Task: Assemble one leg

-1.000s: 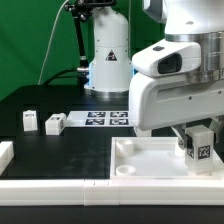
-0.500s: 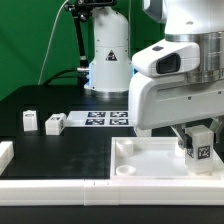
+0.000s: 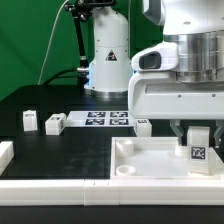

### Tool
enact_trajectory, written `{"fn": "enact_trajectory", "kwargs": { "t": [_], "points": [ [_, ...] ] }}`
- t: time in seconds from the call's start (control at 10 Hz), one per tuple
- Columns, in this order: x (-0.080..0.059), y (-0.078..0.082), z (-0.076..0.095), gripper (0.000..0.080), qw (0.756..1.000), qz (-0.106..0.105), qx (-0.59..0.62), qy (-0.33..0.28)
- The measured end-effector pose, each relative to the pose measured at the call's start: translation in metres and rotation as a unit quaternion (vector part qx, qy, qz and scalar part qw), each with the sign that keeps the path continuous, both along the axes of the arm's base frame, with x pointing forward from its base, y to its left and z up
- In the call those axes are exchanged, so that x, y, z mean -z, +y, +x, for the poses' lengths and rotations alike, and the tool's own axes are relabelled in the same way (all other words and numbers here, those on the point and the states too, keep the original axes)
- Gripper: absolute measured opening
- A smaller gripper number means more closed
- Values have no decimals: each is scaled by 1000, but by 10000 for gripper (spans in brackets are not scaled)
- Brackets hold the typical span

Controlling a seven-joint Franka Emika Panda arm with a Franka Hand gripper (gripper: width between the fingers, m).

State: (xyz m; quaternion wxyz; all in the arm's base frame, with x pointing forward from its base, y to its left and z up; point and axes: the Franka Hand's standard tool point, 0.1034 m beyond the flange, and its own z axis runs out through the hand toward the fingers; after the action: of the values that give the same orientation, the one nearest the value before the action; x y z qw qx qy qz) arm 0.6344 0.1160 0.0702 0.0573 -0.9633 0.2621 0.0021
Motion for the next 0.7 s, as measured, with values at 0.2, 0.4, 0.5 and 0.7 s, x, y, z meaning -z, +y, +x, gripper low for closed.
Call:
{"fn": "enact_trajectory", "kwargs": {
  "t": [0.2,0.4,0.5,0.7],
  "points": [
    [0,1,-1,290,996,4,90,11],
    [1,5,-2,290,973,7,230,21],
    [1,6,-2,290,966,8,256,24],
    [2,7,-2,290,939,20,341,36]
  ]
}}
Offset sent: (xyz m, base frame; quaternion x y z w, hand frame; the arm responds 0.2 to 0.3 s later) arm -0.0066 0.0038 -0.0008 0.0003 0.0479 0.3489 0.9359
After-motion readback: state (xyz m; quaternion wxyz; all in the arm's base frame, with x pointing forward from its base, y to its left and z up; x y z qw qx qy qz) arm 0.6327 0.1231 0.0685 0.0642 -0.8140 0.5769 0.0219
